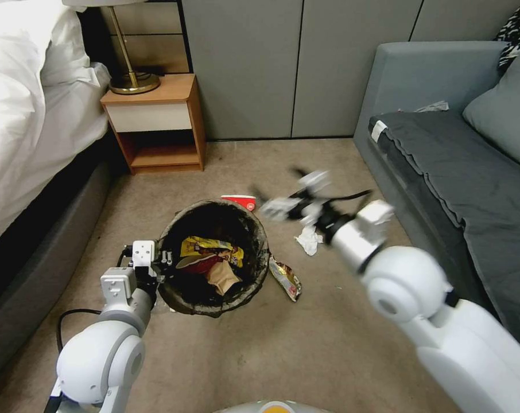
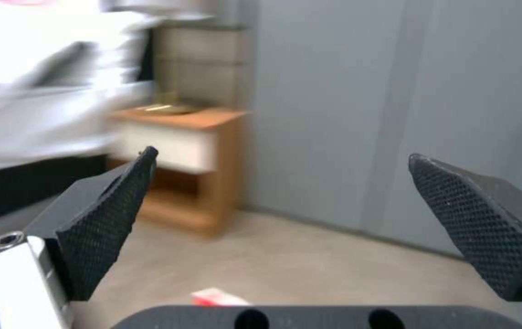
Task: Pick up the trash bin, then pick up the garbage from the floor and place it into the trash bin.
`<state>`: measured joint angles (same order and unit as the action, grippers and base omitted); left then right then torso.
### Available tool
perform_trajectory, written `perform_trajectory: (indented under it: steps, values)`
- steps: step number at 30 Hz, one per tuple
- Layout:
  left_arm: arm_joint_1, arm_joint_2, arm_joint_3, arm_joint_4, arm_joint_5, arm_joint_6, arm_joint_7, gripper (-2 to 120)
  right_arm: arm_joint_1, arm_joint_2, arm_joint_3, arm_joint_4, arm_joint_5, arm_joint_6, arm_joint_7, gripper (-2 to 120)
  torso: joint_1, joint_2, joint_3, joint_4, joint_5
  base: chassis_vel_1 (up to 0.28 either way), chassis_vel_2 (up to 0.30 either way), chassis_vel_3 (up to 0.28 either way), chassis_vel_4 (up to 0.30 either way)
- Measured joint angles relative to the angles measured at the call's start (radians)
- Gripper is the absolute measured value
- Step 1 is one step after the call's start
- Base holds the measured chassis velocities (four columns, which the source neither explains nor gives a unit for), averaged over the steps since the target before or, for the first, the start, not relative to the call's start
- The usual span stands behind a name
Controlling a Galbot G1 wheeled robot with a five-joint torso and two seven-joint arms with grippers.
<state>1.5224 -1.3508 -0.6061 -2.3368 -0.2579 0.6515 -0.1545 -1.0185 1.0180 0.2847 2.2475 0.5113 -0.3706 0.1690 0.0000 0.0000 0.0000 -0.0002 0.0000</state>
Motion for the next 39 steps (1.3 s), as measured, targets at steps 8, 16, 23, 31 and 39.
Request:
perform_trajectory:
  steps: [8,16,23,31,39]
  values:
    - [0.002,0.000,-0.002,-0.001,-0.001,0.000,0.000,0,-0.202,0.134,0.277,-0.049,-0.208,0.145,-0.039,100,0.000,0.000,0.000,0.0001,-0.0002,0.000,0.000,0.000,0.000]
    - [0.004,-0.005,-0.003,-0.003,0.000,0.000,0.001,0,-0.413,0.299,0.374,-0.067,-0.378,0.291,-0.044,100,0.000,0.000,0.000,-0.0001,-0.0001,0.000,0.000,0.000,0.000]
    - [0.013,-0.009,-0.005,-0.012,0.005,-0.002,0.001,0,-0.436,0.330,0.340,-0.157,-0.454,0.314,-0.017,100,0.000,0.000,0.000,0.0003,-0.0002,0.000,0.000,0.000,0.000]
    - [0.029,-0.012,-0.034,-0.027,0.001,-0.004,0.003,0,-0.360,0.300,0.242,-0.279,-0.399,0.231,-0.001,100,0.000,0.000,0.000,0.0002,-0.0001,0.000,0.000,0.000,0.000]
    - [0.032,-0.020,-0.023,-0.028,0.009,-0.006,0.004,0,-0.211,0.230,0.132,-0.402,-0.290,0.093,-0.013,100,0.000,0.000,0.000,0.0002,0.0000,0.000,0.000,0.000,0.000]
